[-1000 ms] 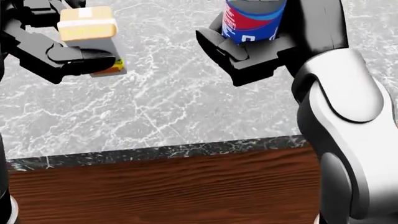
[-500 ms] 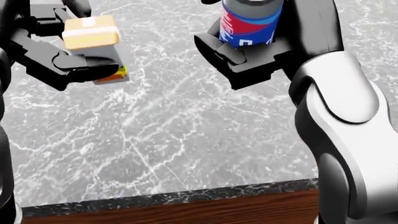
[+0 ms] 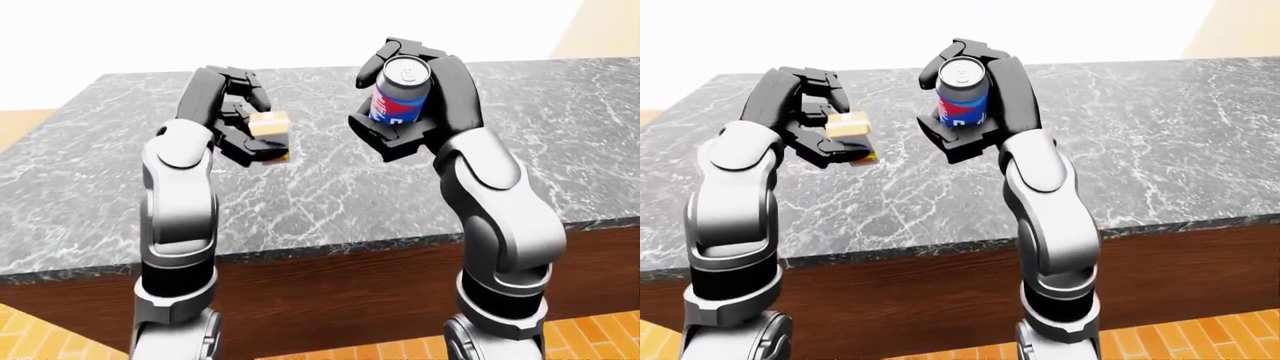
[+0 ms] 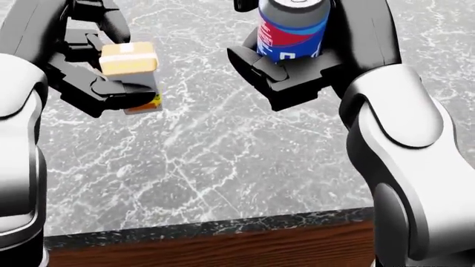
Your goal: Move the drinks to the dining counter.
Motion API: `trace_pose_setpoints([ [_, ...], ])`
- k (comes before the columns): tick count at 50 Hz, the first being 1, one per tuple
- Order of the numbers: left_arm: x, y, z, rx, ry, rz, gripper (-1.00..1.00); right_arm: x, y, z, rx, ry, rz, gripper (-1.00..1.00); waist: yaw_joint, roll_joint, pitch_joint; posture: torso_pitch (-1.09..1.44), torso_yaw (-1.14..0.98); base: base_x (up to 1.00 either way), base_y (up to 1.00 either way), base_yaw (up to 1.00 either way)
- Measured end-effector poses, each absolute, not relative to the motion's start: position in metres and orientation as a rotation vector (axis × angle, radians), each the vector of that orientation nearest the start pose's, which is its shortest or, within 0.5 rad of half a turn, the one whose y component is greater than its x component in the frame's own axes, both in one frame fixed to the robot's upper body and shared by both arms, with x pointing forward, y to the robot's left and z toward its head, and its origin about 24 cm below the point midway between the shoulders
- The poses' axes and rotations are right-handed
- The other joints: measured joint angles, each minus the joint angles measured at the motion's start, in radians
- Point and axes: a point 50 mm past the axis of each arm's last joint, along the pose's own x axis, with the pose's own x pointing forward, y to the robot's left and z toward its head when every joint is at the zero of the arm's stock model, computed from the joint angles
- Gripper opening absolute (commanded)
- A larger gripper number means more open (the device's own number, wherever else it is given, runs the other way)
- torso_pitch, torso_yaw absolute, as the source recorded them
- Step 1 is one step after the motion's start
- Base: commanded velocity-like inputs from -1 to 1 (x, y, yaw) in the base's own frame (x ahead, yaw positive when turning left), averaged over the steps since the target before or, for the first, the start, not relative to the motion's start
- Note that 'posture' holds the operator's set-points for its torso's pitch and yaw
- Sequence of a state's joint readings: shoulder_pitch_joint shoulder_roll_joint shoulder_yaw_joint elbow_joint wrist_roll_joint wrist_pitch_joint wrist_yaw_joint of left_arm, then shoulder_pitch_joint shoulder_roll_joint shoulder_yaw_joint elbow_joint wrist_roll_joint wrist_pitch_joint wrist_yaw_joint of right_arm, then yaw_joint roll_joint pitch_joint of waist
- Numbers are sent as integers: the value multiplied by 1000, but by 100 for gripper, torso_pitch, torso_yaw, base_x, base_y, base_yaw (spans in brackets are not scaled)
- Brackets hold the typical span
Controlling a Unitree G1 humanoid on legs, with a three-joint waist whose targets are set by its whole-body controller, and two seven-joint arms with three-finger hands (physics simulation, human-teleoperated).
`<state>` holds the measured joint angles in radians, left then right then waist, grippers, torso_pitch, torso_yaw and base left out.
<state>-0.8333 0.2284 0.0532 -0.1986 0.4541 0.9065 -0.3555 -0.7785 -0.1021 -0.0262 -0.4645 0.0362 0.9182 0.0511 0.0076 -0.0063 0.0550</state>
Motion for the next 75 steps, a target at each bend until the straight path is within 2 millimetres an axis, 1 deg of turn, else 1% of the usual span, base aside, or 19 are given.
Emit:
trace_pose_setpoints([
  [14, 346, 159, 237, 468, -7, -22, -100, 298, -109, 270, -105, -302, 201, -100, 2, 2, -5, 0, 0, 0, 0, 0],
  [24, 353, 159, 228, 473, 15, -20, -100, 300, -109, 268, -102, -293, 199, -100, 1, 5, -10, 0, 0, 0, 0, 0],
  [40, 360, 161, 211, 483, 55, -14, -100, 299, -108, 268, -102, -293, 202, -100, -1, 7, -18, 0, 0, 0, 0, 0],
  [54, 361, 163, 210, 492, 49, -3, -100, 300, -107, 264, -97, -287, 205, -100, -2, 6, -21, 0, 0, 0, 0, 0],
  [59, 361, 162, 209, 494, 51, -6, -92, 301, -107, 263, -97, -286, 205, -100, -3, 7, -21, 0, 0, 0, 0, 0],
  [66, 360, 163, 209, 495, 49, -3, -69, 300, -107, 264, -97, -290, 205, -100, -4, 7, -20, 0, 0, 0, 0, 0],
  [71, 360, 163, 208, 495, 55, -3, -61, 300, -107, 264, -97, -288, 205, -100, -4, 8, -19, 0, 0, 0, 0, 0],
  [75, 360, 163, 206, 495, 63, -2, -59, 300, -107, 264, -98, -286, 204, -100, -4, 7, -17, 0, 0, 0, 0, 0],
])
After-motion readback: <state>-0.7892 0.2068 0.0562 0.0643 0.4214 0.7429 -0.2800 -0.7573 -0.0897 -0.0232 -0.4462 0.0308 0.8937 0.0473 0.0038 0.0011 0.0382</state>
